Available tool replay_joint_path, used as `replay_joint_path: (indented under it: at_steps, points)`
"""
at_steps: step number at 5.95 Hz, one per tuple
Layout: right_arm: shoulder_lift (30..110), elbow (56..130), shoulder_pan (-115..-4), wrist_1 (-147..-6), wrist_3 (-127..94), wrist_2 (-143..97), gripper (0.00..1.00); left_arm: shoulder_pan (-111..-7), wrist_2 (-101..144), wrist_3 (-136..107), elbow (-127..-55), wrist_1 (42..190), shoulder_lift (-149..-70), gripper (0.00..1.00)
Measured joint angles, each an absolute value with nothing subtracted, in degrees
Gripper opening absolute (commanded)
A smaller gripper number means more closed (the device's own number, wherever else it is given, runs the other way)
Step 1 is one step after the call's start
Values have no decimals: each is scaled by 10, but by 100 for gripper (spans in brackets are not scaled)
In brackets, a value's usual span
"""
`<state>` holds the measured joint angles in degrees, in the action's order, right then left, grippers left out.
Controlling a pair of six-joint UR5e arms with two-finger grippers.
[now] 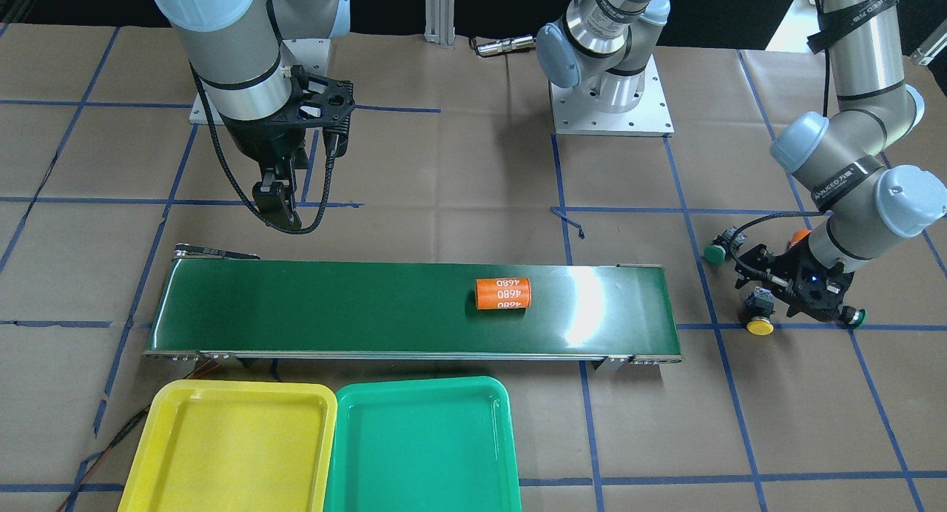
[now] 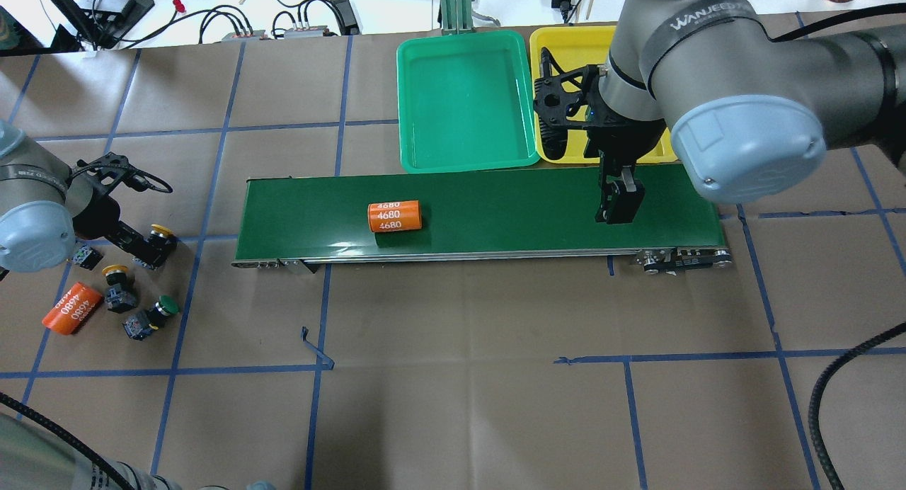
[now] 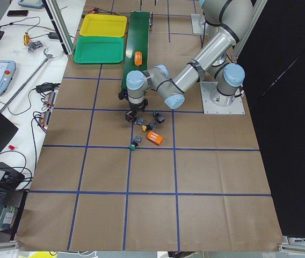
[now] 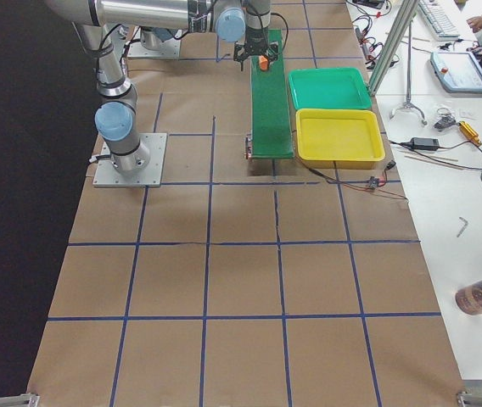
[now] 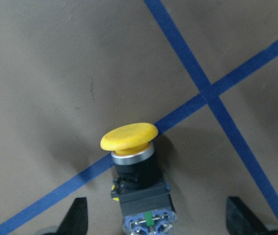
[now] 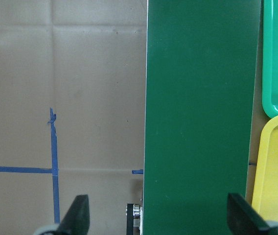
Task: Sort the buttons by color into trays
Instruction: 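Grasp a yellow-capped button from the table with the left gripper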
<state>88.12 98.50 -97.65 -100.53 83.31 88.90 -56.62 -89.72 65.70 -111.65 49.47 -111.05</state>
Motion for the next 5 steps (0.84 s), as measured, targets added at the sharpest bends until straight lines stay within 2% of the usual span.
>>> replay_joint_path:
  at_steps: [1,2,3,5]
  points:
    - [881,985,-976,-1005,833,888,100,-566,-897,642,-1117,495,-1117,81]
    - [881,985,-976,-1005,832,888,100,-566,-897,631,-1117,495,-1121,61]
    - [881,985,-976,-1004,832,888,100,-566,-898,627,-1117,495,-1123,3]
    - [882,985,-976,-1004,832,889,100,-567,-902,625,-1110,496,-1121,0]
